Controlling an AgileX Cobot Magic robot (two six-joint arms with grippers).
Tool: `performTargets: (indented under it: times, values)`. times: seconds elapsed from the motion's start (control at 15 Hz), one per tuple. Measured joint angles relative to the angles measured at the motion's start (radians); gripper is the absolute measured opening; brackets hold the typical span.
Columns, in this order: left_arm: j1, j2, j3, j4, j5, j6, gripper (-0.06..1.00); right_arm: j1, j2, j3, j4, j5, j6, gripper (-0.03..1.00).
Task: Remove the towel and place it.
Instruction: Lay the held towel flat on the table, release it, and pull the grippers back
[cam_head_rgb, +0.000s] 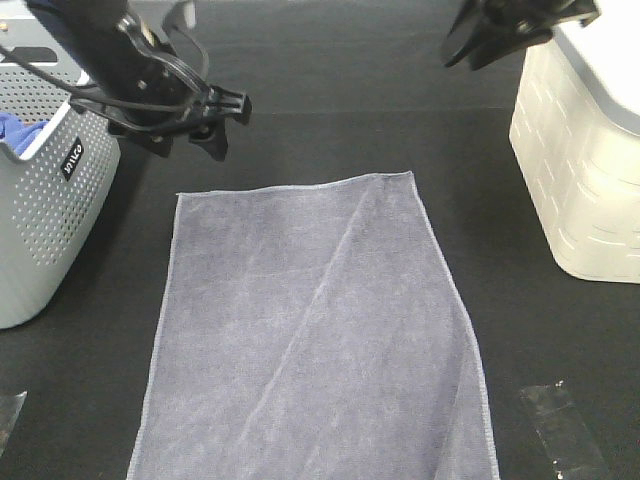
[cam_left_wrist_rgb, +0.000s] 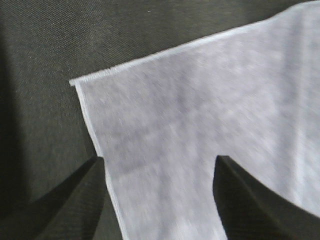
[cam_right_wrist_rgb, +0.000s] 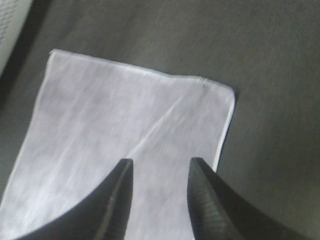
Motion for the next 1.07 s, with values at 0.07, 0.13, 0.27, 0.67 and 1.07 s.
performTargets:
  times: [0.07,0.13,0.27,0.67,1.07]
  values:
    - [0.009,0.049,-0.031,-0.001,0.006,0.001,0.60,0.000,0.053,-0.029,0.000,-0.013,-0.005,0.36]
    - [0.017,0.086,-0.057,-0.001,0.015,0.002,0.60,0.000,0.110,-0.061,-0.002,-0.022,-0.016,0.38]
    - [0.027,0.127,-0.081,-0.002,0.034,0.003,0.60,0.000,0.184,-0.100,-0.002,-0.025,-0.027,0.41]
    - [0.027,0.192,-0.128,-0.003,0.043,0.016,0.60,0.000,0.386,-0.210,-0.008,-0.115,-0.067,0.43]
    - [0.027,0.192,-0.130,-0.001,0.044,0.028,0.60,0.002,0.513,-0.237,-0.042,-0.133,-0.075,0.44]
